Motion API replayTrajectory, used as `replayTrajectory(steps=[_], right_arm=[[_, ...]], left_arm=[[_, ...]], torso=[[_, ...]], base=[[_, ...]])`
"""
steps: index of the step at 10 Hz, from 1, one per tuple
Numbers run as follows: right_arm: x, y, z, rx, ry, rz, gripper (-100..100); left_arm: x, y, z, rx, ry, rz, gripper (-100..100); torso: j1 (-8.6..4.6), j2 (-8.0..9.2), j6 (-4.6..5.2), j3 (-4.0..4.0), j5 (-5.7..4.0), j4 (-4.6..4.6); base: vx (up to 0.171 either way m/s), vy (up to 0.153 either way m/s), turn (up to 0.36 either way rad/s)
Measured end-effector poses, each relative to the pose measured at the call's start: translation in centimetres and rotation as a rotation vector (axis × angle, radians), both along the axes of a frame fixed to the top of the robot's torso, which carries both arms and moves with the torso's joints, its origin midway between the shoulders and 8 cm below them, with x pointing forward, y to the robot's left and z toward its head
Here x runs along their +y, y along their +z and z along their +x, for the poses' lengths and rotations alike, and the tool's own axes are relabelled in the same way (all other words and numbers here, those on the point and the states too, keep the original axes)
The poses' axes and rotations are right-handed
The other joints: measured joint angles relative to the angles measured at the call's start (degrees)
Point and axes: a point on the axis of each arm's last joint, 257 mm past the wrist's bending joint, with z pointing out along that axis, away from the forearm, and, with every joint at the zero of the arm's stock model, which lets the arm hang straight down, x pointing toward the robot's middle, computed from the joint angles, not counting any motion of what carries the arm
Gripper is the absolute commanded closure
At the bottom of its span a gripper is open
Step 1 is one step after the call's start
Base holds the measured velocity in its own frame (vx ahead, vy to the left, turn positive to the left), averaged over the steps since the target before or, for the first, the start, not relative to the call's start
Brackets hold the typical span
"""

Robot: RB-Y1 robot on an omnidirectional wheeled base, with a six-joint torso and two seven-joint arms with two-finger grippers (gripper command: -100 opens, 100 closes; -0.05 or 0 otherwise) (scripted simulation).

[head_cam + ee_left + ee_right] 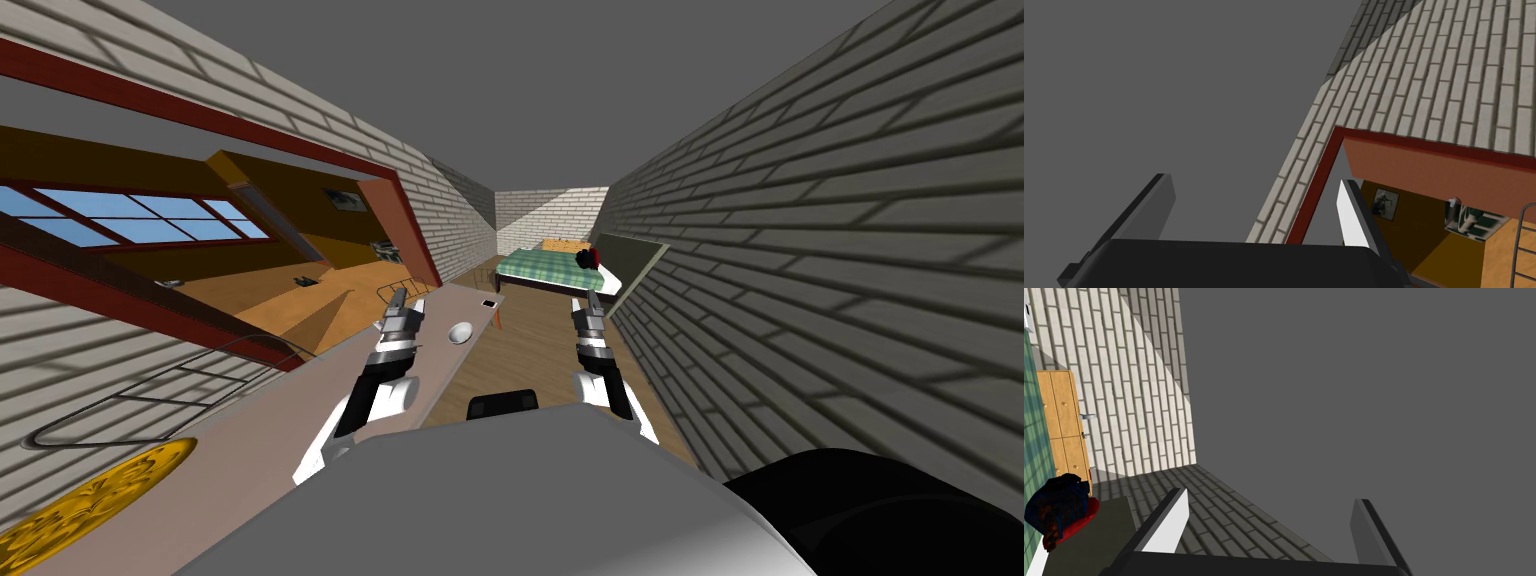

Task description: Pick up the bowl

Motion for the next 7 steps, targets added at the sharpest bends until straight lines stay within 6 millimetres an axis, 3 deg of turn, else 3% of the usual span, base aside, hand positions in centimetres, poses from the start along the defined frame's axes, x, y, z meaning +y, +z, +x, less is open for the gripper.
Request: replayTrajectory(steps=[7], right_arm=[[0.0,0.0,0.0,0.0,0.0,0.0,0]], left_arm=[[0.9,-5.4,5.3,0.192,0.019,0.035,-100]], torso=[[0.03,-0.07,-0.02,-0.04,0.0,-0.01]], base=[[-0.007,-0.01,-0.018]])
